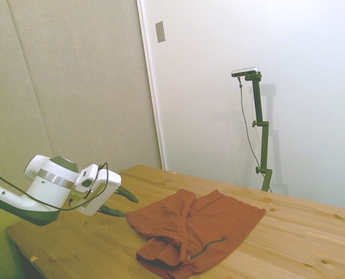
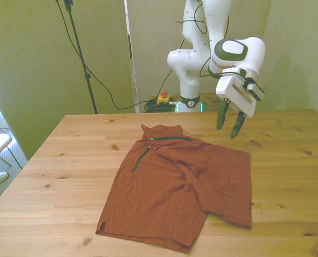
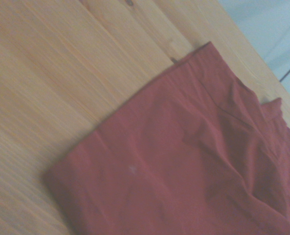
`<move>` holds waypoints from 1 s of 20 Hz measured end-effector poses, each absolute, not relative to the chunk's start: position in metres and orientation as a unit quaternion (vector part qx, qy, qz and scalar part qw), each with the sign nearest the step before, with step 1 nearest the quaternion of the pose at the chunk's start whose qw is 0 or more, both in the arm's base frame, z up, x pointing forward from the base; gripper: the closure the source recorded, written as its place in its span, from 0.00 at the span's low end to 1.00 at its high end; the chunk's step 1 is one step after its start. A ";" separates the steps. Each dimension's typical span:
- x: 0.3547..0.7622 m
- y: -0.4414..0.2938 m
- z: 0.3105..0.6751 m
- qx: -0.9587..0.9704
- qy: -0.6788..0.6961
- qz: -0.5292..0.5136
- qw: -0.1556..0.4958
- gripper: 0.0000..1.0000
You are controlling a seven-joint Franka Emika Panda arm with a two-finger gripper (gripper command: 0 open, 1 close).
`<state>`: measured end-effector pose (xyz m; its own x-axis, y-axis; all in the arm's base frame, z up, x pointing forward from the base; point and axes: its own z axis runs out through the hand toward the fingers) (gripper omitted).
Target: Fold the shorts
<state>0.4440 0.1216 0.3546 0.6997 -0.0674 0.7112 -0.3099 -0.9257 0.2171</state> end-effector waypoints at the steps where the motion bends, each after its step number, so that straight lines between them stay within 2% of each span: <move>1: 0.449 0.125 0.351 0.910 -0.103 0.369 0.158 0.00; 16: 0.482 0.123 0.325 0.919 -0.105 0.341 0.165 0.00; 17: 0.483 0.122 0.325 0.919 -0.105 0.342 0.166 1.00; 20: 0.488 0.117 0.324 0.918 -0.108 0.344 0.166 1.00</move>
<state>0.4882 0.1174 0.3239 0.7398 -0.0840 0.6676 -0.3129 -0.9213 0.2308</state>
